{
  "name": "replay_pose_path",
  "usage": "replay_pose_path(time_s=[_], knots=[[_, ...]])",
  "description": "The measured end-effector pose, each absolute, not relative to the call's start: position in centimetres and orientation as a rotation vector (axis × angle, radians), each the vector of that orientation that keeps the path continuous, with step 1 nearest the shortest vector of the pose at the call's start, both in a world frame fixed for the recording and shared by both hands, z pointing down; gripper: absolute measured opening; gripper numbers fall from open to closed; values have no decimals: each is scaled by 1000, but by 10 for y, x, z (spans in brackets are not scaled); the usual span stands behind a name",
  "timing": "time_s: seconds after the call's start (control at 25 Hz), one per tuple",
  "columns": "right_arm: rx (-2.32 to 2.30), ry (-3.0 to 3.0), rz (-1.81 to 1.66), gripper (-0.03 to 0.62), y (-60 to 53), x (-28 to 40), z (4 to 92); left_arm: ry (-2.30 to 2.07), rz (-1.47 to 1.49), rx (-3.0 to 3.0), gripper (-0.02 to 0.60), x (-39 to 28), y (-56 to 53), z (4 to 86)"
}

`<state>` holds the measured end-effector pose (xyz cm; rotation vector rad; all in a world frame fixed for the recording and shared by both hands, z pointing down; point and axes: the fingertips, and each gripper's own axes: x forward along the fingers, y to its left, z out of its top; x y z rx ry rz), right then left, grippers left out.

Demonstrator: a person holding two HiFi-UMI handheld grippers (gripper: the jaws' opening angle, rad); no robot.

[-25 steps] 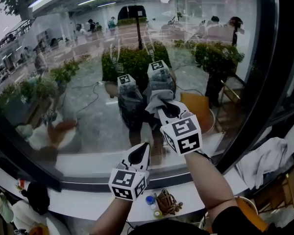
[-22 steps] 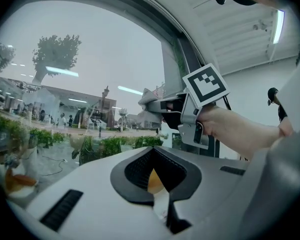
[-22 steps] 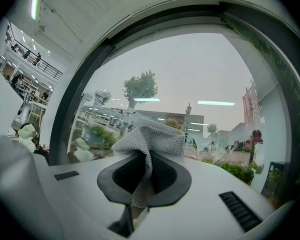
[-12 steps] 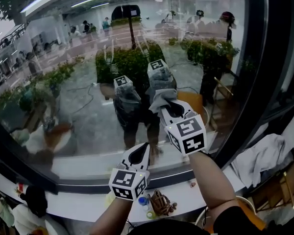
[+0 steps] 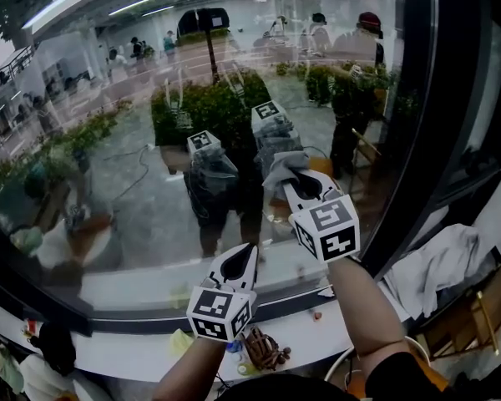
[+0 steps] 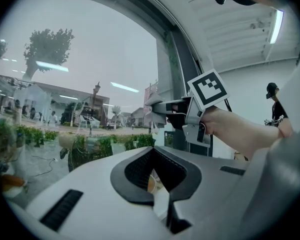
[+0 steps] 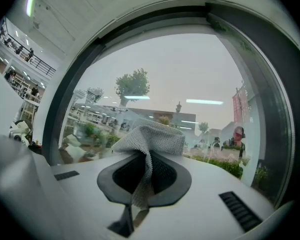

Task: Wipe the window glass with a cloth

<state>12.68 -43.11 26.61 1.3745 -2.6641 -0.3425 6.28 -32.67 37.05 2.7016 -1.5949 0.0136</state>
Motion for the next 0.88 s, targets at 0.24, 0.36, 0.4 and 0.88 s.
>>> replay_pose_path(time_s=[0.24, 0.36, 0.4, 0.88], knots=[[1395, -2656, -334, 38, -441, 165, 271, -1575, 35, 2708, 8, 93, -335, 375], [1410, -2651, -326, 38, -443, 174, 272, -1568, 41, 2712, 8, 96, -336, 375], [1412, -2650, -324, 38, -444, 178, 273, -1566, 44, 2712, 8, 99, -337, 376], [1464, -2611, -297, 38, -456, 221, 279, -1541, 53, 2727, 8, 119, -344, 376]])
